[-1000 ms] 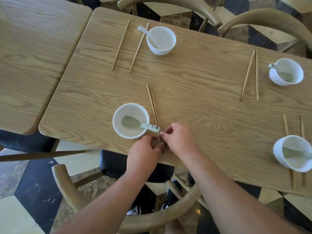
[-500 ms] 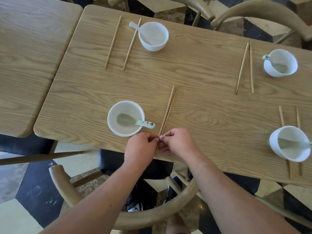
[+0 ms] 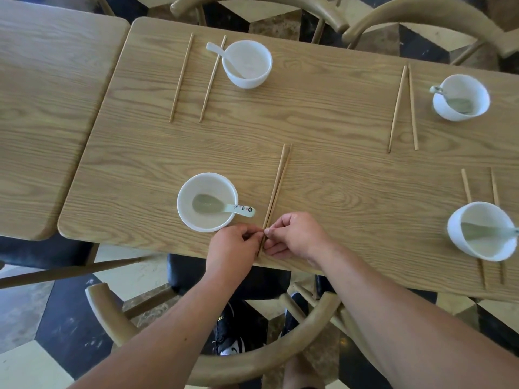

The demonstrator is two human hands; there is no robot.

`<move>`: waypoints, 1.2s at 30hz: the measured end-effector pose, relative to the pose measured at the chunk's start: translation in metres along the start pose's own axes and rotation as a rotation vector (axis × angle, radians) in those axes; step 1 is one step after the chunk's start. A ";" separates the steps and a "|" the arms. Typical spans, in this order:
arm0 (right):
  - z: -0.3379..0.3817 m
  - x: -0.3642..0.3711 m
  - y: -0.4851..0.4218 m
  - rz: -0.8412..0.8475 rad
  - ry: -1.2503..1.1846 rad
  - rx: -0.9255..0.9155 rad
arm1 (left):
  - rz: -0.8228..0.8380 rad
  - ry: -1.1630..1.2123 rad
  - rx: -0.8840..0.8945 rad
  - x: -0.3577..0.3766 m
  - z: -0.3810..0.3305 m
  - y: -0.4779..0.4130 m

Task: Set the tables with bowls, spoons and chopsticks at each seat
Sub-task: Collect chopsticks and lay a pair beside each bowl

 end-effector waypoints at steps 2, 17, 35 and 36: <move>-0.001 0.000 -0.001 -0.003 -0.002 -0.004 | -0.010 0.001 0.004 0.000 0.001 0.000; -0.001 -0.002 -0.003 0.038 0.032 0.001 | 0.004 0.087 -0.046 0.003 0.007 -0.001; 0.002 0.000 0.000 -0.007 0.068 -0.016 | 0.041 0.093 -0.018 0.000 0.007 0.000; 0.001 0.000 0.000 -0.007 0.073 -0.014 | 0.046 0.084 -0.012 0.000 0.006 0.000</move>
Point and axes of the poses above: each hand's wrist, its own y-axis away from the middle knuckle, its own x-axis out of the palm, z = x × y, the point moved 5 cm from there along -y, towards the middle knuckle, and after that the axes turned 10 degrees about -z, right-handed, at the moved point
